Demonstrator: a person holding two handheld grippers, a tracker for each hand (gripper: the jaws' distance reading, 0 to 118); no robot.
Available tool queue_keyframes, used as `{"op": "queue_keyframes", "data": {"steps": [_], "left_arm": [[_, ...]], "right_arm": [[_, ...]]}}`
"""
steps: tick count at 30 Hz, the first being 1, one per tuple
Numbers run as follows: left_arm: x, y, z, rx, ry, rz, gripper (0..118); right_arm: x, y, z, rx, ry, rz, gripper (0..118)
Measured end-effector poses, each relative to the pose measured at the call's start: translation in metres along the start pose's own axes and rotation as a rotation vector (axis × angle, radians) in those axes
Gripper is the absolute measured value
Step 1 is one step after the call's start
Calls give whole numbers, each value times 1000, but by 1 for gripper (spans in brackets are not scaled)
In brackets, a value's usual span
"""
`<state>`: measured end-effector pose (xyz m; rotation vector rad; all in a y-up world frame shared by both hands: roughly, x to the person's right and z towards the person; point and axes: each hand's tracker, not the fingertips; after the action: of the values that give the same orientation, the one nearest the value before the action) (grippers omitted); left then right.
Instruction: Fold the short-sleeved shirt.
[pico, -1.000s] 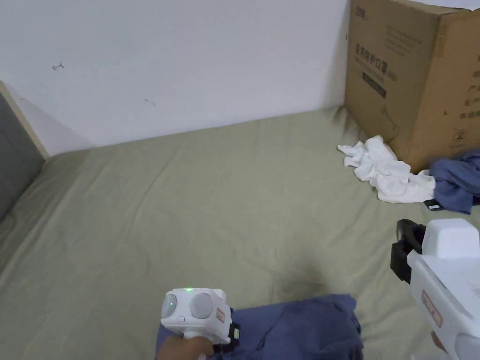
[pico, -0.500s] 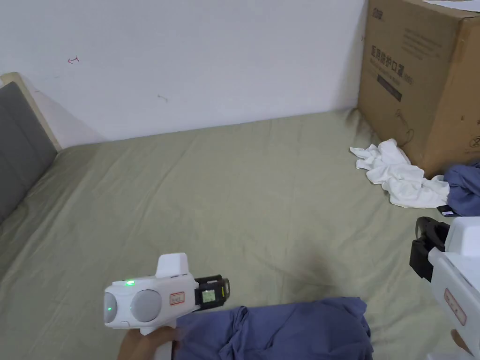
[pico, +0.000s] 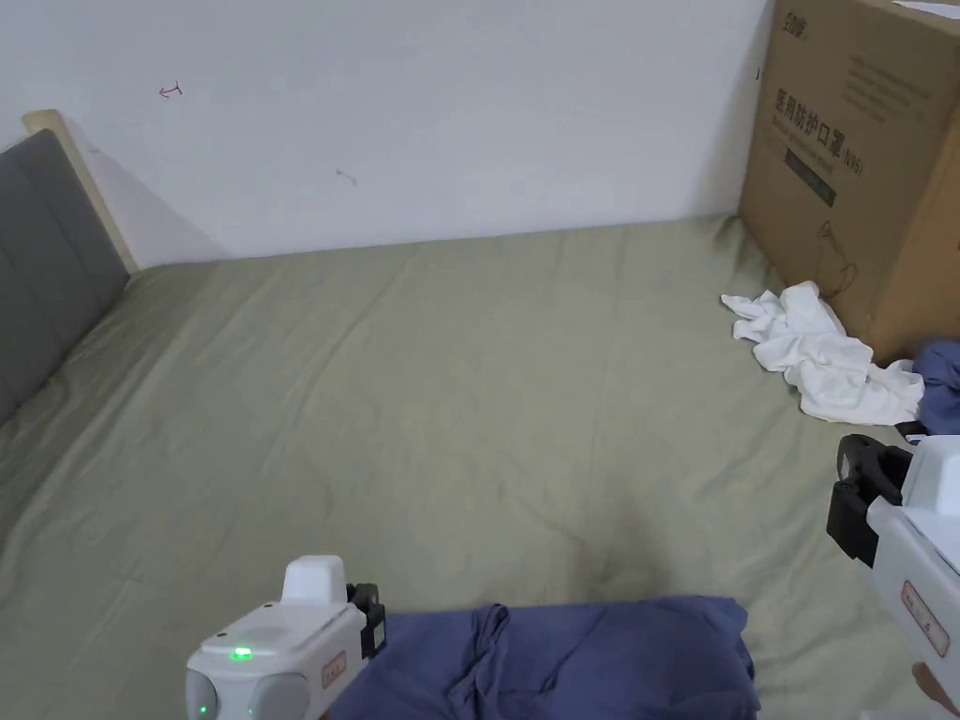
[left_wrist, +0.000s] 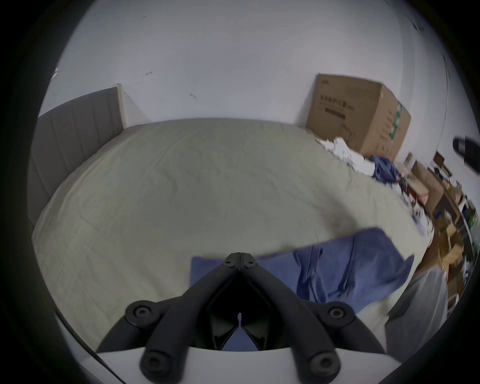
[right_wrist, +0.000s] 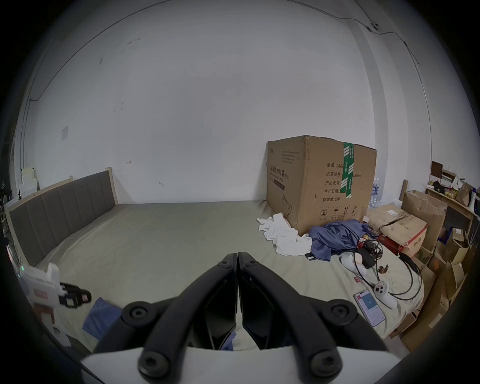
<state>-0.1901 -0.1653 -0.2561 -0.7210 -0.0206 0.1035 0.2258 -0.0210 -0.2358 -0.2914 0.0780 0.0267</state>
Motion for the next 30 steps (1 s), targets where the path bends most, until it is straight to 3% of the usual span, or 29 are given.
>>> {"op": "queue_keyframes", "data": {"steps": [10,22,30], "left_arm": [[76,-72,-59,-180,-43,-153,0],[108,-58,-65,-162,-74,-158,0],[47,-6,-19,-64,-272,152,0]], "right_arm": [[19,-4,1,-27,-37,10,0],[30,-8,1,-38,-59,-6,0],[18,-2,0,-30,-43,-3,0]]}}
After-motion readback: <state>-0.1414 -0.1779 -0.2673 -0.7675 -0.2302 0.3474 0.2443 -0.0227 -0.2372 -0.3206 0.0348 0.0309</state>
